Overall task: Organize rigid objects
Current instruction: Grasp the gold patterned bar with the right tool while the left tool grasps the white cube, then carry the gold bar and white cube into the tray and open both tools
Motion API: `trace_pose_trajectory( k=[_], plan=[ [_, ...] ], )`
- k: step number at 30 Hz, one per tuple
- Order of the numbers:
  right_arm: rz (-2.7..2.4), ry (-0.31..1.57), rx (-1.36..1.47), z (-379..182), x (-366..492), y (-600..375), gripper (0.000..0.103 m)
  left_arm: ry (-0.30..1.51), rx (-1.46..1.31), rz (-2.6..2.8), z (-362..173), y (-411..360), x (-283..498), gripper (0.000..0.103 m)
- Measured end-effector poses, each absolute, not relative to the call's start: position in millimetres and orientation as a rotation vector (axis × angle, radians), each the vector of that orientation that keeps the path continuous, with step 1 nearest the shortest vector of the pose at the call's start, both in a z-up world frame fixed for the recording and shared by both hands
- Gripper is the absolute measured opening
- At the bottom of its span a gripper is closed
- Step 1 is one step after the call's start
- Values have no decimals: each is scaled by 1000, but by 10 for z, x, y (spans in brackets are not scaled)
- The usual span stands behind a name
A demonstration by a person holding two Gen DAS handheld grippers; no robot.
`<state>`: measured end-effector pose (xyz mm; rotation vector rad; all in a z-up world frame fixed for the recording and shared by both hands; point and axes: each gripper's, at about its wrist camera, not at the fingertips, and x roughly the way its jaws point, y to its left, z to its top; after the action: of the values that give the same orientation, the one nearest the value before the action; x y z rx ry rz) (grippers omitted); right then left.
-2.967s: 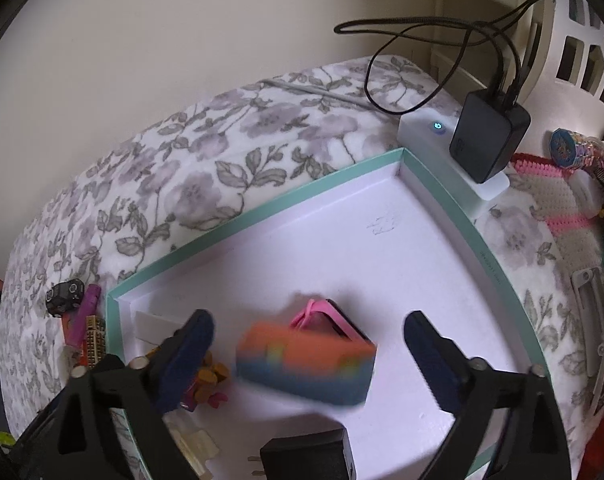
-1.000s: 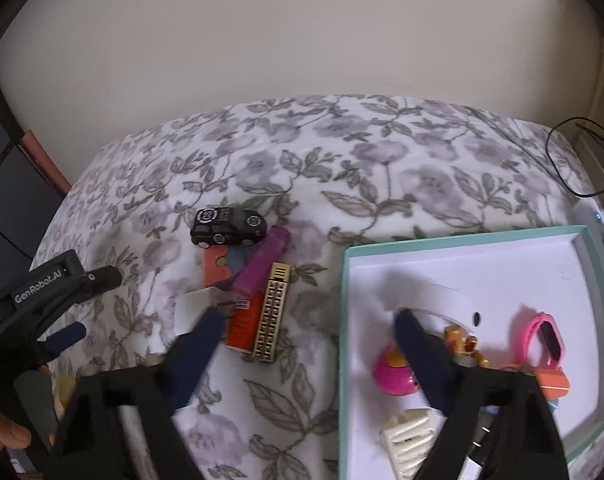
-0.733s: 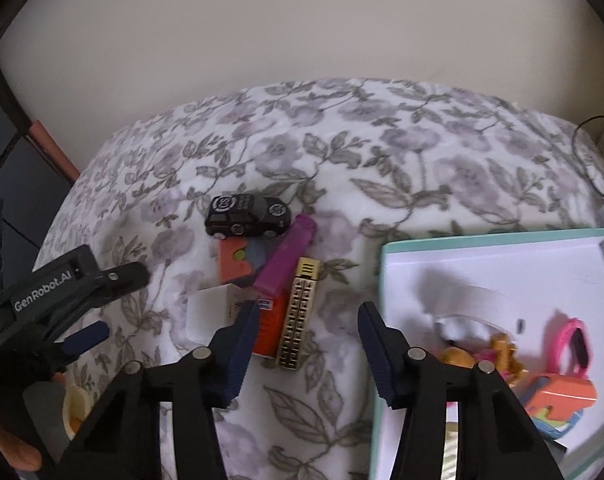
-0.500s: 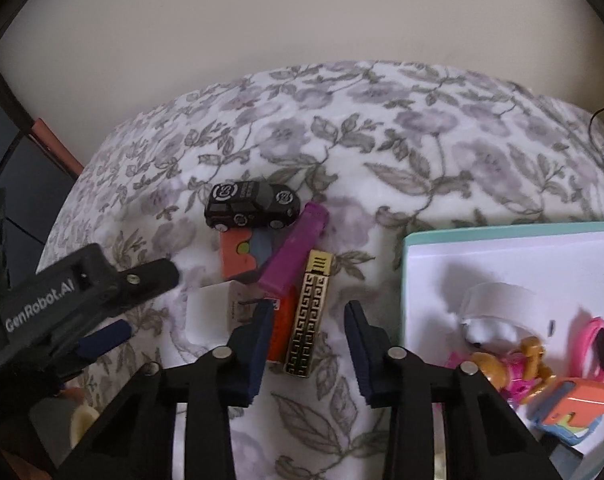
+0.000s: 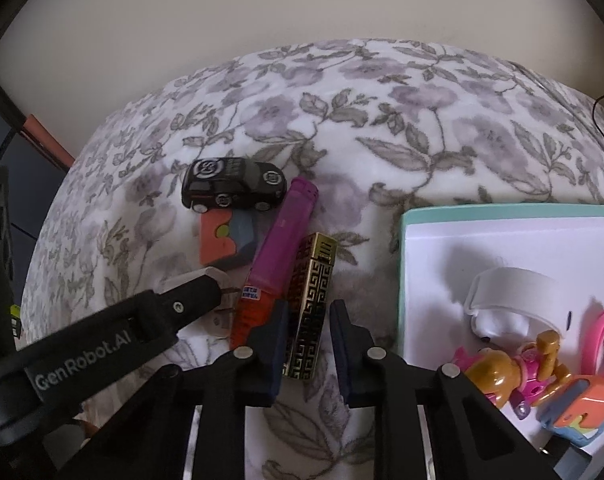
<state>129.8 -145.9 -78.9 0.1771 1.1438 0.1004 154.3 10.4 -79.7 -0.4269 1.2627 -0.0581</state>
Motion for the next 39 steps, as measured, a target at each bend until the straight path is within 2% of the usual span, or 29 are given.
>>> trace_pose_trajectory(
  k=[8, 18, 30, 39],
  plan=[
    [113, 1145, 209, -840, 1310, -1434, 23, 1231, -423, -57, -808, 94, 1553, 48],
    [121, 1145, 207, -889, 1283, -1390, 20, 1228, -432, -22, -773, 169, 1514, 47],
    [138, 1128, 347, -748, 1203, -1599, 17, 1173, -457, -32, -505, 187, 1447, 47],
    [152, 1045, 413, -412, 1097, -1767, 17, 1117, -466, -47, -237, 180, 1397, 47]
  ],
)
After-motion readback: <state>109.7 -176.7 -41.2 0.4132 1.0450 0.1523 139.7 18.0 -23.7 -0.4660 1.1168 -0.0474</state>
